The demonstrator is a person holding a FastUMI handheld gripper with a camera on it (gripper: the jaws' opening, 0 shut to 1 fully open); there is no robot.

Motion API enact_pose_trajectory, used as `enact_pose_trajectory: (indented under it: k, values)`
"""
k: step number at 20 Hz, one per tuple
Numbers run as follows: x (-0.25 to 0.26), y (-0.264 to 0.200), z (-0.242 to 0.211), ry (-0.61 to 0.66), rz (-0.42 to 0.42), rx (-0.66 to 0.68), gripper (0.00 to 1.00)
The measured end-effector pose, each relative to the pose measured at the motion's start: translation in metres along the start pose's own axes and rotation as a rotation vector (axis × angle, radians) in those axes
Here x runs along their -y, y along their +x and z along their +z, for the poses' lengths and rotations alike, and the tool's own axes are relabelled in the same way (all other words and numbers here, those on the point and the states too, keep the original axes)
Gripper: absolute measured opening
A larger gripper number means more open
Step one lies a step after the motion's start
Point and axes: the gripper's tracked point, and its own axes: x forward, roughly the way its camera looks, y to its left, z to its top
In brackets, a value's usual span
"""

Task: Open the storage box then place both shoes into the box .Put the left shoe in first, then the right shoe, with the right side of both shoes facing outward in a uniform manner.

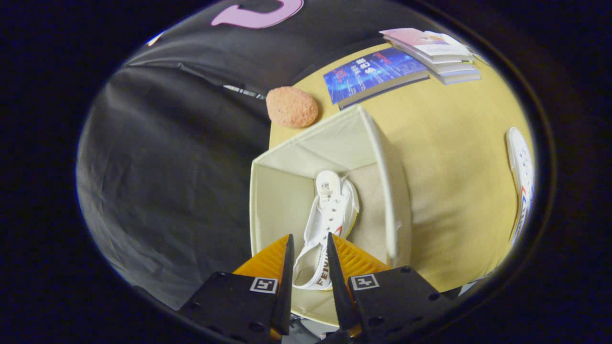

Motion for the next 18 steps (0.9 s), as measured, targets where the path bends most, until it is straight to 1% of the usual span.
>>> enact_pose_trajectory:
  k: [4,7,9,13,18]
  values:
    - [0.023,-0.043,0.046,0.037,0.016,0.107,0.41]
    - [0.060,-0.073,0.079,0.063,-0.012,0.178,0.41]
    - [0.087,-0.097,0.089,0.079,-0.049,0.216,0.41]
    - [0.150,-0.129,0.102,0.117,-0.133,0.260,0.41]
    - [0.226,-0.147,0.094,0.151,-0.241,0.247,0.41]
